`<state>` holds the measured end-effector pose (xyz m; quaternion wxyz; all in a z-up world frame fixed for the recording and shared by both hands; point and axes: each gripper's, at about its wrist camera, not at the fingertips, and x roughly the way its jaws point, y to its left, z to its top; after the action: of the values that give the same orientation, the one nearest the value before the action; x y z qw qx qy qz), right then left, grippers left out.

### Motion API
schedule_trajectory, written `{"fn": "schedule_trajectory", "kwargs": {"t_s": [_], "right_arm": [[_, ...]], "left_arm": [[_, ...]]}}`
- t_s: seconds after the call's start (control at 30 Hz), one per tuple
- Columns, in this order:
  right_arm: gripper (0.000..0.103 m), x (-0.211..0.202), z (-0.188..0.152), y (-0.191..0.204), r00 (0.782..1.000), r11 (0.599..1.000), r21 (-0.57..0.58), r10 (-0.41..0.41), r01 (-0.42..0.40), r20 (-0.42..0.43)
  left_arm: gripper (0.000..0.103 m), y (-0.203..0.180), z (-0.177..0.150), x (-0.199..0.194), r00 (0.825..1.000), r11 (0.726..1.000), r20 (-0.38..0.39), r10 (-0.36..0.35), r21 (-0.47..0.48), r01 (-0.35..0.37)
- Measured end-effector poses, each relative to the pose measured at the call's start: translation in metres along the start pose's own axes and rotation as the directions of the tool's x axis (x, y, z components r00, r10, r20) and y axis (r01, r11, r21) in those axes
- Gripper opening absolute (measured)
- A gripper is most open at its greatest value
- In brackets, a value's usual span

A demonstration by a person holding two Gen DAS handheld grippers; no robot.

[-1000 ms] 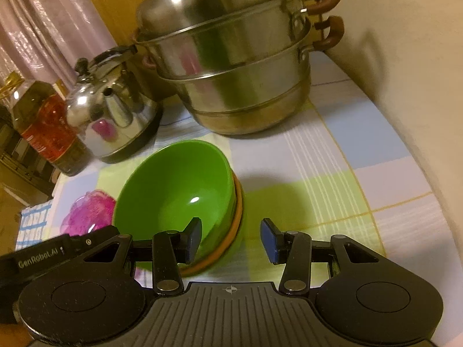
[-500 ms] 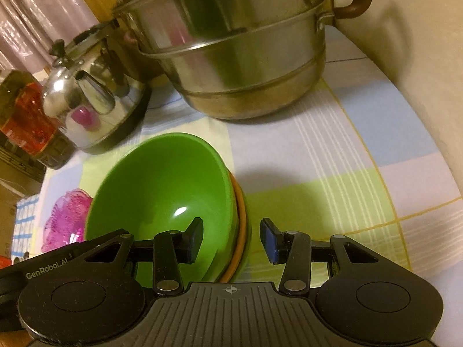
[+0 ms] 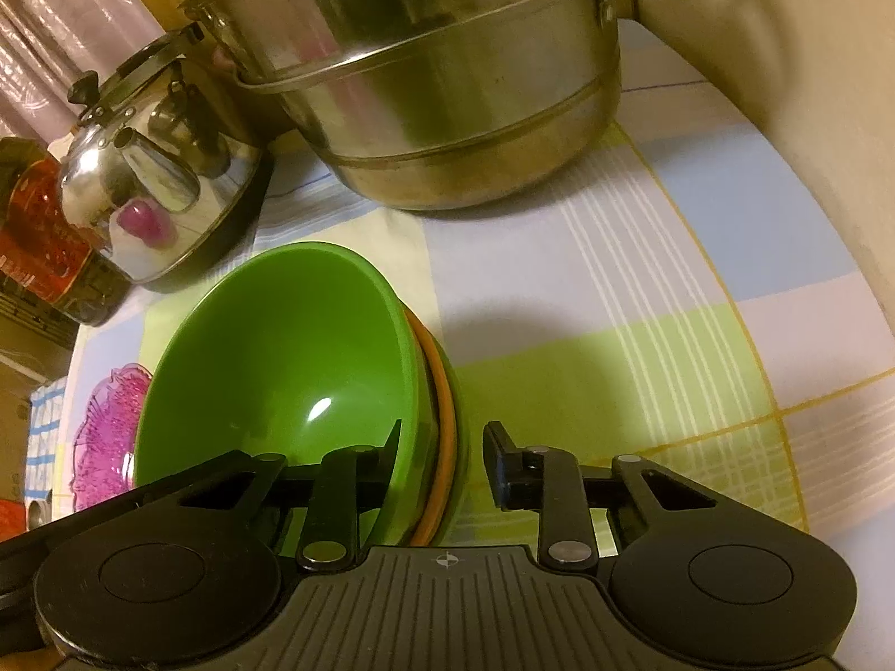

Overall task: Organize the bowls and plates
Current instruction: 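Move both grippers to the bowl stack rim and close them on it, then lift the bowl stack with both grippers and carry it over the pink plates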

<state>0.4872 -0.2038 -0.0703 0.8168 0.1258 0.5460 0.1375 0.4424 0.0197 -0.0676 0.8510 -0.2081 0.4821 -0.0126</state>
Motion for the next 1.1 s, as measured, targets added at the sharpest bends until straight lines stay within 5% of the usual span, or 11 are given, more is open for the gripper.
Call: {"fn": "schedule_trajectory", "kwargs": {"t_s": [0.6, 1.1], "right_arm": [[0.020, 0.003, -0.006, 0.002, 1.000, 1.000, 0.001, -0.001, 0.001, -0.001], [0.020, -0.022, -0.045, 0.004, 1.000, 1.000, 0.016, 0.013, -0.013, -0.020]], "left_arm": [[0.022, -0.006, -0.004, -0.003, 0.999, 0.997, -0.004, 0.041, 0.062, -0.040], [0.022, -0.005, -0.034, -0.038, 0.998, 0.995, -0.013, 0.057, 0.077, -0.056]]}}
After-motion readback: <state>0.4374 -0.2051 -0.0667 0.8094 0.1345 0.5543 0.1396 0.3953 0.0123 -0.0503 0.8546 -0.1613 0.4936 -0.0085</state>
